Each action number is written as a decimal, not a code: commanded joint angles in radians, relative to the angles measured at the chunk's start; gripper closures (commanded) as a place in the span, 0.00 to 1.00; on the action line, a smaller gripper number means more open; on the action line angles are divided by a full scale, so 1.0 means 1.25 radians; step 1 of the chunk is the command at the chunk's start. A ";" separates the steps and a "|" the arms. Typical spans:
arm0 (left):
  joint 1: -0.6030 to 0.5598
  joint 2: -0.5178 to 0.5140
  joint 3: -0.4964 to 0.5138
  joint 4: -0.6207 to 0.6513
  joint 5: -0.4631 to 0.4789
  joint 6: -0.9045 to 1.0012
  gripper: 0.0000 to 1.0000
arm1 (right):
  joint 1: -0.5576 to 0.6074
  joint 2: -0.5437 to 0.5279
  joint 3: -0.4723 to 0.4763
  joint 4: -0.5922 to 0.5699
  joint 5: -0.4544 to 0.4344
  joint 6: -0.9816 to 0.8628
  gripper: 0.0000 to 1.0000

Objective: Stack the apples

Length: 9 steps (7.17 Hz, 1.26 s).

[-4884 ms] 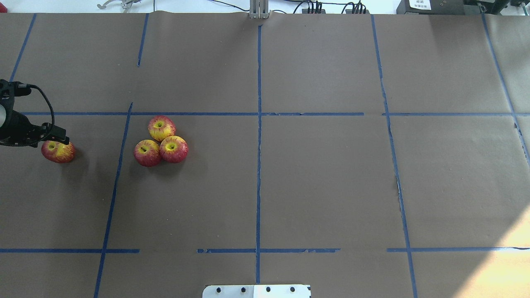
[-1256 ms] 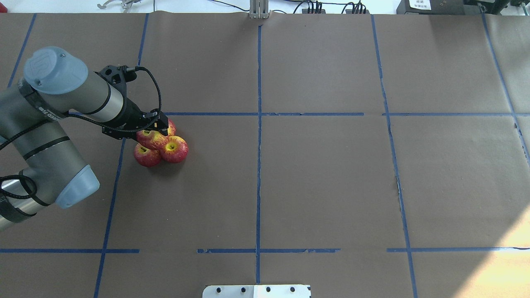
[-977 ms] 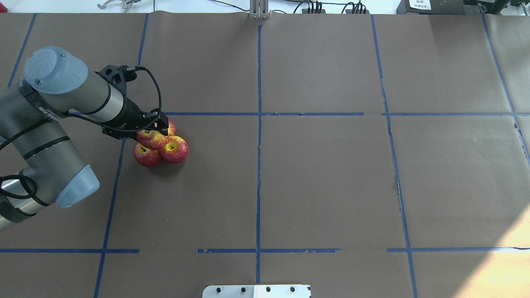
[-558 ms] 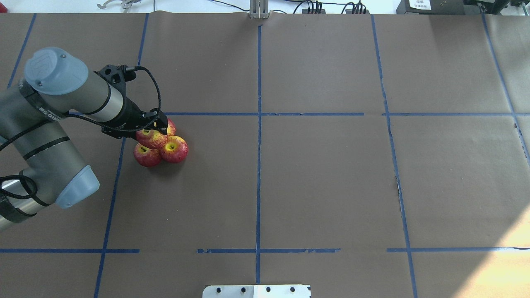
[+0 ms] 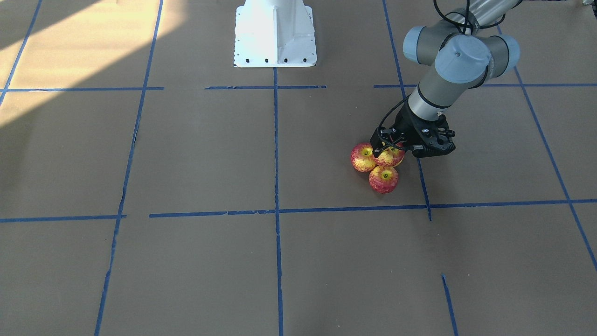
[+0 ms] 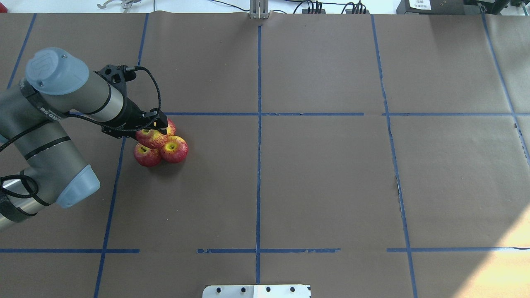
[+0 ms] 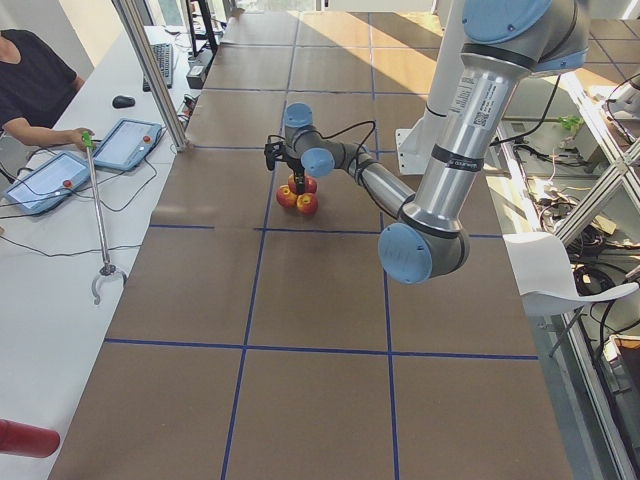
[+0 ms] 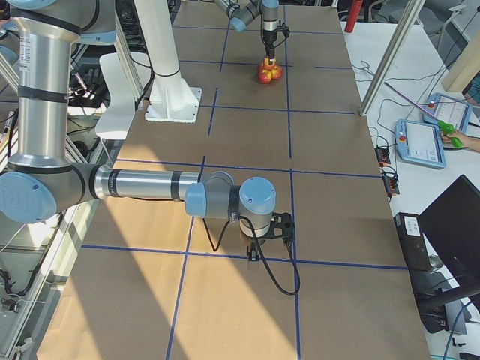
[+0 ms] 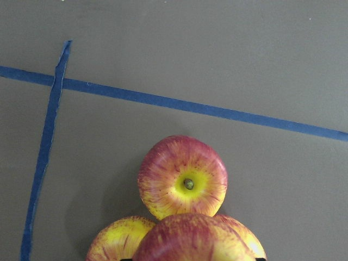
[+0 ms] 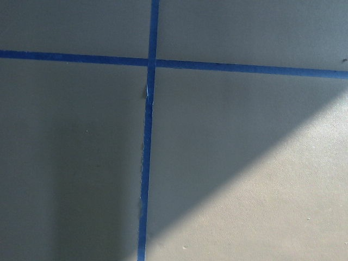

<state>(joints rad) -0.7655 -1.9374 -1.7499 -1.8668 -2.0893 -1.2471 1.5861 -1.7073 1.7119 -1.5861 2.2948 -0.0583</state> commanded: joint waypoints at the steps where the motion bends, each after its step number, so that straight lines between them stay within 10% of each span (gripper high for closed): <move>1: -0.001 0.000 -0.004 0.000 0.000 0.000 0.00 | 0.000 0.000 0.000 0.000 0.000 0.000 0.00; 4: -0.032 0.012 -0.030 0.002 -0.002 0.018 0.00 | 0.000 0.000 0.000 0.000 0.000 0.000 0.00; 9: -0.356 0.316 -0.128 0.048 -0.121 0.664 0.00 | 0.000 0.000 0.000 0.000 0.000 0.001 0.00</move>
<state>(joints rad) -1.1040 -1.6296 -1.9134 -1.8101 -2.1827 -0.6309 1.5862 -1.7073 1.7119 -1.5861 2.2948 -0.0580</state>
